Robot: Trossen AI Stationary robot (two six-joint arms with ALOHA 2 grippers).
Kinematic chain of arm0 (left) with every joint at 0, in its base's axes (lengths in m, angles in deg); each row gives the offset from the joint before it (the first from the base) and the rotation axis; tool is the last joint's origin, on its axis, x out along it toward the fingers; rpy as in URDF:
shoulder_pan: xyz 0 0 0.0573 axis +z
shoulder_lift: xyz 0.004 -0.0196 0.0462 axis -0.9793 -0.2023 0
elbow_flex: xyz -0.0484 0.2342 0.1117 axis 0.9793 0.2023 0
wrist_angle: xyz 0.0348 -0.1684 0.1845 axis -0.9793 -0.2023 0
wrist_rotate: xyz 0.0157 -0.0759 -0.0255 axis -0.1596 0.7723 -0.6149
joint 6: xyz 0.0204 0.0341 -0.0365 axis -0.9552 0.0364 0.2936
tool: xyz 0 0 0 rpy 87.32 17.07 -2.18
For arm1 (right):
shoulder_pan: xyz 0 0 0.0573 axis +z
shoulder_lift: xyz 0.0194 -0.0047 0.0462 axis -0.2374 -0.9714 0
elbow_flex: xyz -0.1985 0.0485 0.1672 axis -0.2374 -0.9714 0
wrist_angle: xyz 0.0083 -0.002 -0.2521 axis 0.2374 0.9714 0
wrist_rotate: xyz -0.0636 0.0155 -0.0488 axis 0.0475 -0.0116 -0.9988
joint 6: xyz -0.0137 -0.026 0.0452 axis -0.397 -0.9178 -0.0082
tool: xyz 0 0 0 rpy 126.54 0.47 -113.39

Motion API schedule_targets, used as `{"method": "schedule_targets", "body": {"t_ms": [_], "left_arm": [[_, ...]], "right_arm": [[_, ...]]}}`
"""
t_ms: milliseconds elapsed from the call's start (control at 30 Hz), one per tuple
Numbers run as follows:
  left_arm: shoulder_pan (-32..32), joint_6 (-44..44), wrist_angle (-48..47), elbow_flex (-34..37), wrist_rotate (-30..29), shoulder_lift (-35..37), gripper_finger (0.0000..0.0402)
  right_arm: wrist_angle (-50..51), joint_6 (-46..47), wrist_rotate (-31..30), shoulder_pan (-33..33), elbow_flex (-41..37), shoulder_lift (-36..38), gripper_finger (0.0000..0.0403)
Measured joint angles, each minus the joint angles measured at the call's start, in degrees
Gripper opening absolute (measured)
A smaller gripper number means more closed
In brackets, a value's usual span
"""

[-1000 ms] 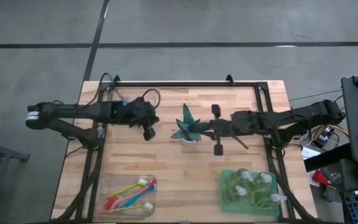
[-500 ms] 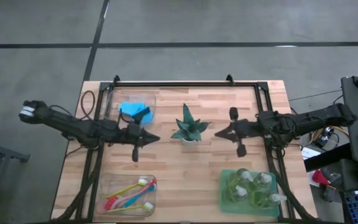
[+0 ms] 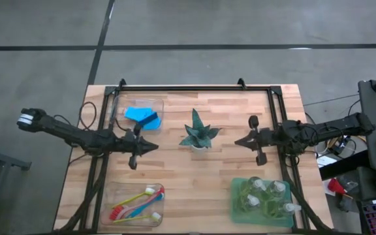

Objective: Pick & Place Kitchen Sink Supplies
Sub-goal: Return to Home Position

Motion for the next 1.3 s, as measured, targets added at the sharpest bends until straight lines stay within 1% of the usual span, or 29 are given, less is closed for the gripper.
{"method": "schedule_targets", "body": {"t_ms": [100,200,233,300,367,433,467,600,700,733,800,867,1000,1100,1300], "left_arm": [[0.00,-0.31,-0.09,4.07,-4.50,4.82,0.0002],[-0.03,1.93,1.74,8.00,-10.26,9.26,0.0002],[-0.05,1.91,3.01,9.18,-11.00,10.58,0.0002],[-0.11,0.20,4.76,10.83,-10.78,13.25,0.0003],[-0.11,-2.73,3.31,11.48,-8.56,15.76,0.0002],[-0.11,-5.60,-1.61,11.37,-6.17,17.88,0.0002],[-0.11,-6.33,-2.31,11.34,-4.97,18.78,0.0002],[-0.12,-6.47,-6.31,11.41,-2.34,22.27,0.0002],[-0.11,-6.42,-9.66,11.41,-2.02,23.99,0.0003],[-0.11,-6.37,-10.40,11.41,-2.03,24.16,0.0003],[-0.11,-6.32,-12.01,11.41,-2.05,24.22,0.0003],[-0.11,-6.29,-12.67,11.41,-2.08,23.88,0.0001],[-0.13,-6.27,-13.41,11.41,-2.21,23.42,0.0001],[-0.13,-6.27,-13.77,11.43,-2.42,23.16,0.0001],[-0.13,-6.27,-14.39,11.43,-2.45,23.16,0.0000]], "right_arm": [[-4.50,-2.30,0.13,0.00,-3.53,3.60,0.0008],[-6.24,-3.03,0.25,0.00,-6.76,7.81,0.0008],[-6.26,-3.25,0.19,0.00,-7.42,9.11,0.0008],[-5.22,-2.97,0.04,0.00,-8.78,11.92,0.0008],[-3.88,-2.64,0.04,0.00,-9.99,15.03,0.0008],[-1.63,-2.44,0.04,0.00,-11.24,18.52,0.0008],[-0.42,-2.04,0.04,0.00,-11.78,20.43,0.0008],[6.36,-0.66,0.24,0.00,-13.56,29.31,0.0008],[12.58,-0.63,0.31,0.00,-14.04,35.47,0.0008],[13.14,-0.70,0.39,0.00,-14.01,35.34,0.0008],[15.64,-0.29,3.28,0.00,-13.17,35.03,0.0008],[15.45,-0.18,4.83,0.04,-12.52,33.48,0.0008],[18.55,0.65,4.55,0.04,-12.04,32.57,0.0008],[18.35,2.67,4.17,0.00,-12.46,32.75,0.0009],[18.50,11.88,4.22,0.00,-14.18,32.39,0.0009]]}}
